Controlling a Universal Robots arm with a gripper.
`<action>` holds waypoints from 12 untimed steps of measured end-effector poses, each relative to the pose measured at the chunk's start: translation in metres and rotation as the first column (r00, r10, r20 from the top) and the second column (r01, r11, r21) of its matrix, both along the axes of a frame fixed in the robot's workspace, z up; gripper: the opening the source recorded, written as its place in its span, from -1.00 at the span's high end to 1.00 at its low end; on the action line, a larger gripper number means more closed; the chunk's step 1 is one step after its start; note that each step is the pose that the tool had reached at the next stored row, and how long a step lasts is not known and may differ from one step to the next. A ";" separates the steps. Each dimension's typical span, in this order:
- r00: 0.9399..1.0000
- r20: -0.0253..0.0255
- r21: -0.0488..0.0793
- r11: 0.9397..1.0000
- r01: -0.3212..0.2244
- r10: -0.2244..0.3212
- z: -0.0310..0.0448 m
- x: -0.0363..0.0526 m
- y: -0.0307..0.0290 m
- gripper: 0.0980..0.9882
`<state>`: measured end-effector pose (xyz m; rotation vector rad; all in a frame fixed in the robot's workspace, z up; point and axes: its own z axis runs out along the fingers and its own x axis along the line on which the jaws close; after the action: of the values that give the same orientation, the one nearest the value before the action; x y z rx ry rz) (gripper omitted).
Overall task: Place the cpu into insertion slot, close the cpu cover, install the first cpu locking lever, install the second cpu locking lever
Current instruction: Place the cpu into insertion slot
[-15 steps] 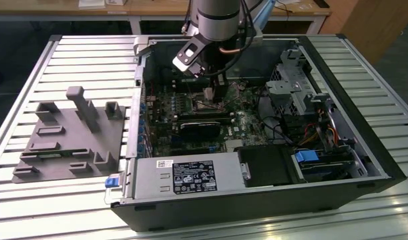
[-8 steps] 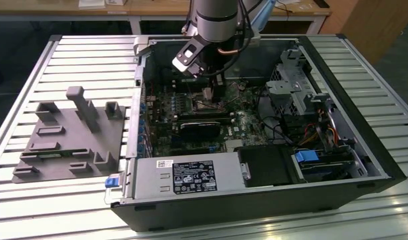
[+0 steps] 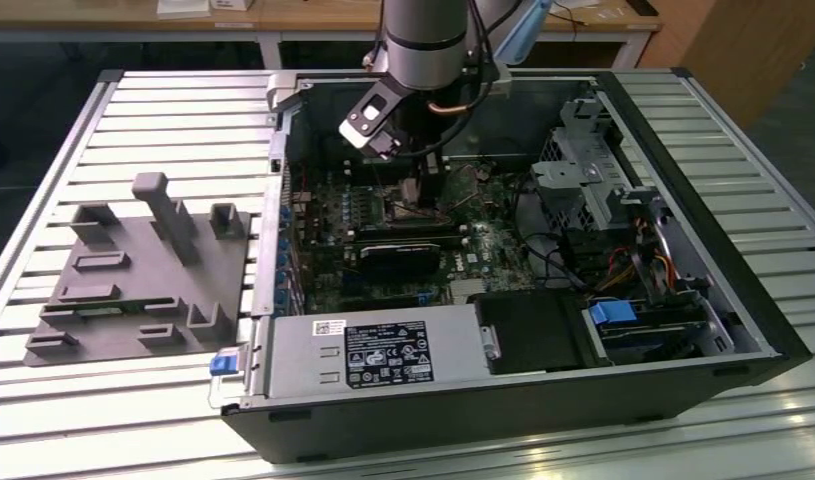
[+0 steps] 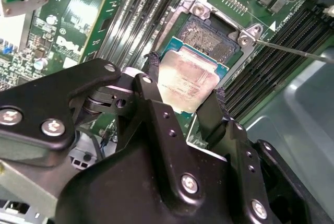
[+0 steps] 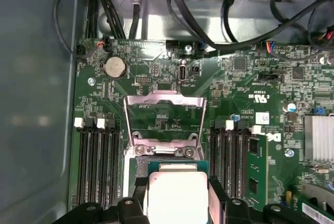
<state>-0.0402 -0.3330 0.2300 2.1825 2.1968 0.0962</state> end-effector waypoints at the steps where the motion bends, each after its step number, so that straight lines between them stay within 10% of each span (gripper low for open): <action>1: 1.000 0.000 0.000 1.000 0.000 0.000 -0.0014 -0.0002 0.0003 0.01; 12: 1.000 0.000 -0.001 1.000 0.000 0.000 -0.0145 -0.0038 0.0037 0.01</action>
<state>-0.0440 -0.3293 0.2155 2.1821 2.1965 0.0956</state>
